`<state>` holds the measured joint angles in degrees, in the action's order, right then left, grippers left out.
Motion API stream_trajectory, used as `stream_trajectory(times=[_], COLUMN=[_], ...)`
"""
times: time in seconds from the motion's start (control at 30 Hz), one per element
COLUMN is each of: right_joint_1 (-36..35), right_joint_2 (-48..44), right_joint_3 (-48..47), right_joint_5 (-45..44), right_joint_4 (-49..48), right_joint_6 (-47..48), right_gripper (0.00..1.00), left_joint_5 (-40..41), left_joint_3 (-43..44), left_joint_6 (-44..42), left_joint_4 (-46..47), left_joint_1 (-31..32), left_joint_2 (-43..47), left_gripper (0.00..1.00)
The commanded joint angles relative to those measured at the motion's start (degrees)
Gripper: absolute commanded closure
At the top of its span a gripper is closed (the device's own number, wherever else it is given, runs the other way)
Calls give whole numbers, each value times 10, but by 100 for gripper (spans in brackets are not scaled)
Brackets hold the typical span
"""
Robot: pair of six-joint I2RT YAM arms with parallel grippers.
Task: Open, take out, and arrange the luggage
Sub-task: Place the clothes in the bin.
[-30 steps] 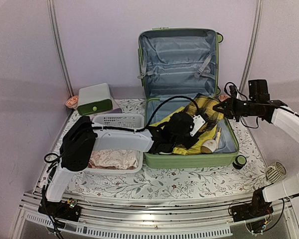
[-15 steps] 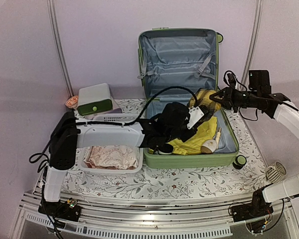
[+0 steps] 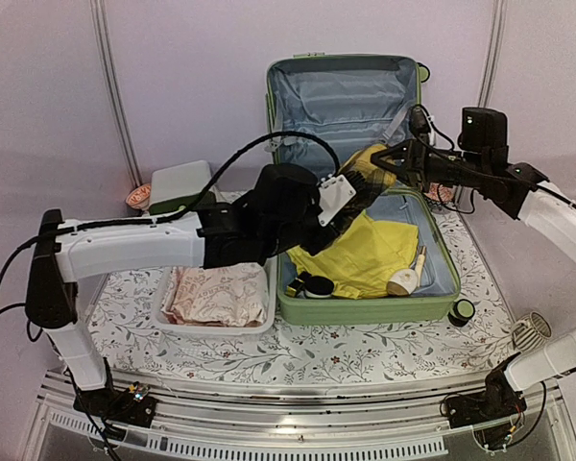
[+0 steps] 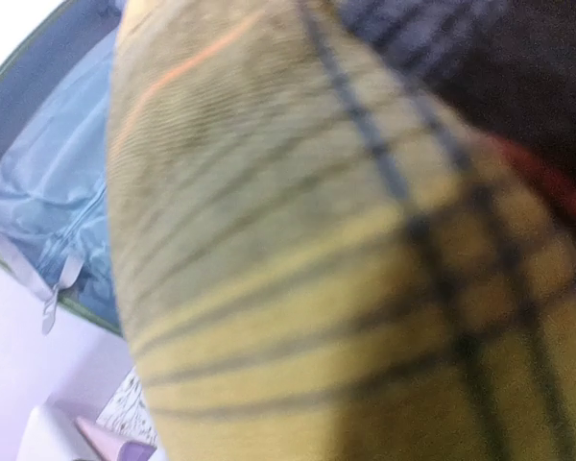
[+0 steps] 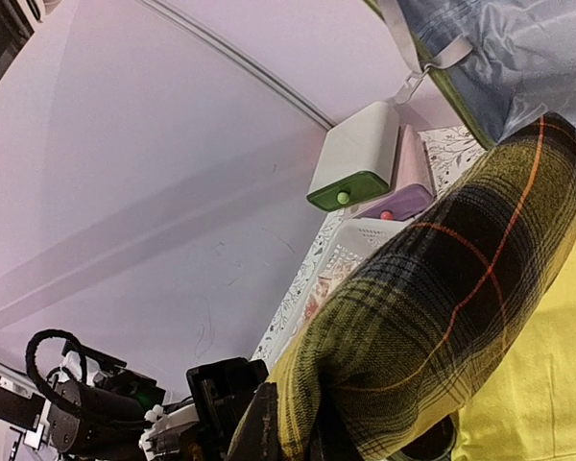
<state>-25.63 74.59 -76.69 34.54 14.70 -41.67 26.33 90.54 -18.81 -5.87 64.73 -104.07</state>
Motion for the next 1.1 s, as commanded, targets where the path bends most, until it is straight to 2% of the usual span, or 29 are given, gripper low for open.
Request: stream_trajectory(times=[0.0, 0.17, 0.33, 0.6, 0.77, 0.93, 1.07], right_joint_1=[-48, -87, -105, -166, -185, -199, -204], right_joint_2=[35, 76, 162, 327, 408, 478, 530], right_joint_3=[-29, -46, -96, -283, -358, -404, -434], right_joint_5=[-13, -18, 34, 110, 157, 210, 247], right_joint_4=[-57, -108, -129, -71, -77, -142, -235], right_joint_6=[-4, -11, -12, 31, 30, -8, -75], right_gripper=[97, 97, 97, 97, 97, 97, 97], left_joint_5=[35, 80, 70, 80, 69, 63, 61], left_joint_3=[-41, -94, -86, -69, -49, -20, 35], left_joint_6=[2, 19, 115, 266, 361, 424, 454], left_joint_4=[-41, -117, -243, -432, -550, -643, -722], left_joint_1=[2, -2, -1, 1, 5, 6, 5], left_joint_2=[70, 146, 195, 246, 274, 295, 293], left_gripper=[100, 100, 100, 100, 100, 100, 100])
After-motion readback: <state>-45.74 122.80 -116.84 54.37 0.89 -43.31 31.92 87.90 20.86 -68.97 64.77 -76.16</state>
